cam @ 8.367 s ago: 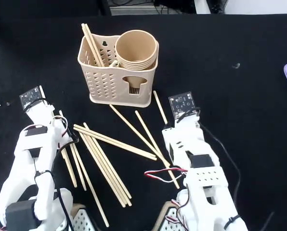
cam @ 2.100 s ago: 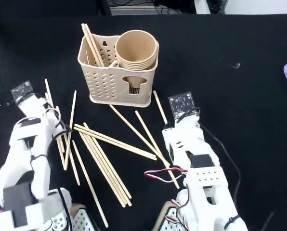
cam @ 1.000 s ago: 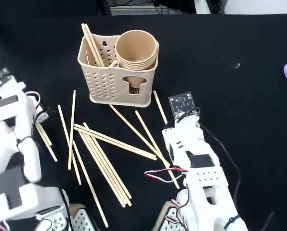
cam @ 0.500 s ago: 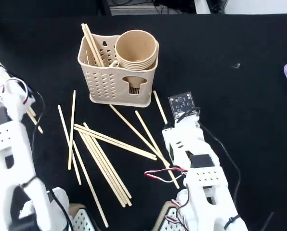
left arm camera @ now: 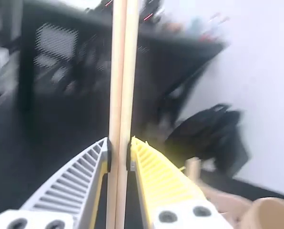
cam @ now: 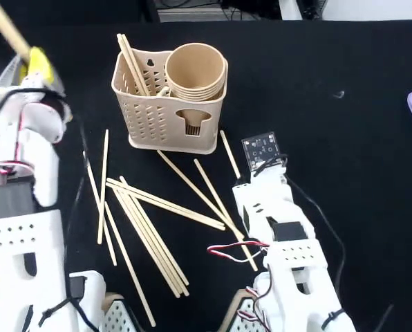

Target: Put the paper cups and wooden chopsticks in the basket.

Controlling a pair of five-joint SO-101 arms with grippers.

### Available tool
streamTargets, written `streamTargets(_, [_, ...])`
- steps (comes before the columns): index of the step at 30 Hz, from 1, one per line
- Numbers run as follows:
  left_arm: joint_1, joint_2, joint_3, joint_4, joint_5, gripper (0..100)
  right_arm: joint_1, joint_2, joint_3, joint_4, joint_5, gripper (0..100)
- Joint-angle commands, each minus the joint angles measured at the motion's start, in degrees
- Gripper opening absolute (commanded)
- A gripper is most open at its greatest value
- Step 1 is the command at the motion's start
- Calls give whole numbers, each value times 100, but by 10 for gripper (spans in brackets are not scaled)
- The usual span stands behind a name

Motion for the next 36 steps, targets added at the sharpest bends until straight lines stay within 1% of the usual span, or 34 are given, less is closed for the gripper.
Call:
streamTargets(1, [655,-149,-40,-1064,-35,30,-97,-145,-198,9,44,142])
streamTargets(7, [1314,-70,-40,-1767,-70,30,-97,-145,-207,9,44,142])
streamTargets(14, [1587,949,-189,-2462,-88,30,-97,-145,-207,9,44,142])
streamTargets(22, [1921,1881,-479,-2505,-88,30,-97,-145,-215,9,44,142])
streamTargets(33, [1912,2593,-409,-2462,-88,32,-97,-145,-215,9,44,142])
streamTargets(34, [1912,2629,-409,-2444,-53,33,-97,-145,-215,9,44,142])
streamTargets(36, [1903,2664,-462,-2163,-44,36,-97,-145,-215,9,44,142])
